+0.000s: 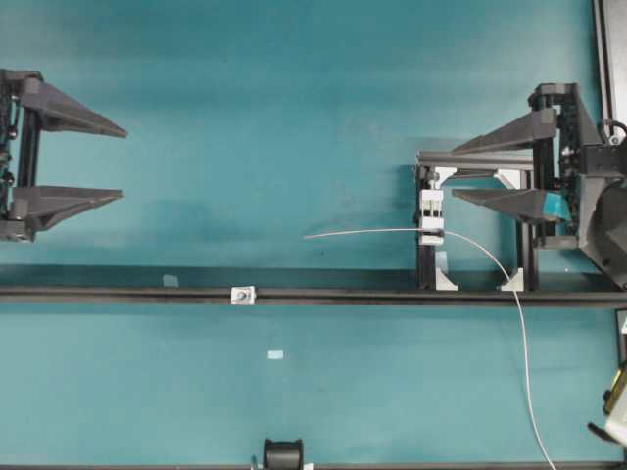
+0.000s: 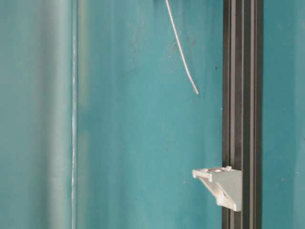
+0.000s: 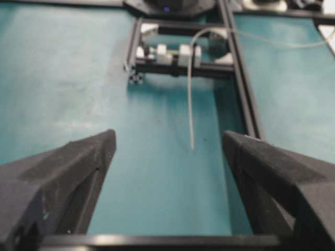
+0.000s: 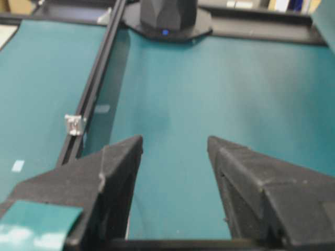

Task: Insert the wire into the hole on the left side and pull it with the left arm.
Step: 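Move the right gripper over the white wire near the bracket, then lower the open right gripper around the white wire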

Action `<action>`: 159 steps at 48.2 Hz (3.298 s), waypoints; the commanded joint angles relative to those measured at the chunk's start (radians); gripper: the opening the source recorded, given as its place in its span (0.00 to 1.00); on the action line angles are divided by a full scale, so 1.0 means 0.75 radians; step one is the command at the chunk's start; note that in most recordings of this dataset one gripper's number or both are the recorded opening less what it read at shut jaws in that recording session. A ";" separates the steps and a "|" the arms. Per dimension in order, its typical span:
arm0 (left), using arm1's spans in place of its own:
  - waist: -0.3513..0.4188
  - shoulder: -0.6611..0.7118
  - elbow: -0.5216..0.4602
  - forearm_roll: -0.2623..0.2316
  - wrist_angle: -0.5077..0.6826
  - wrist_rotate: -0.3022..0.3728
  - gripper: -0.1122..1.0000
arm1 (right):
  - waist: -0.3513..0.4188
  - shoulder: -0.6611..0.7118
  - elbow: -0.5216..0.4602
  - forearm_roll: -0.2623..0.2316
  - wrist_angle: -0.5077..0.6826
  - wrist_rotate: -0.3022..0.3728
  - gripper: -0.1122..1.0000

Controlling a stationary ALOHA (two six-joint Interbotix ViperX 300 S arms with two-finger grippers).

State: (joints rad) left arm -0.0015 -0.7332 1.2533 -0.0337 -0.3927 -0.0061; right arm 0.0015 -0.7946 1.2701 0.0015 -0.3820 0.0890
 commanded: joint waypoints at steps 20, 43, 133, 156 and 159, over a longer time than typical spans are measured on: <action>-0.004 0.155 -0.022 -0.002 -0.072 0.004 0.71 | -0.020 0.223 -0.041 0.006 -0.014 0.086 0.66; -0.002 0.231 -0.039 -0.008 -0.070 -0.004 0.71 | -0.020 0.436 -0.115 0.006 -0.008 0.131 0.66; 0.008 0.409 -0.090 -0.008 -0.061 -0.037 0.71 | 0.057 1.096 -0.454 0.006 0.098 0.307 0.66; 0.008 0.448 -0.098 -0.008 -0.061 -0.039 0.70 | 0.057 1.111 -0.464 0.006 0.096 0.309 0.66; 0.008 0.446 -0.100 -0.008 -0.061 -0.039 0.71 | 0.057 1.113 -0.462 0.006 0.094 0.309 0.64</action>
State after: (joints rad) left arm 0.0031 -0.3942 1.1996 -0.0383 -0.4326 -0.0337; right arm 0.0445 0.0476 0.9373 0.0046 -0.3007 0.3191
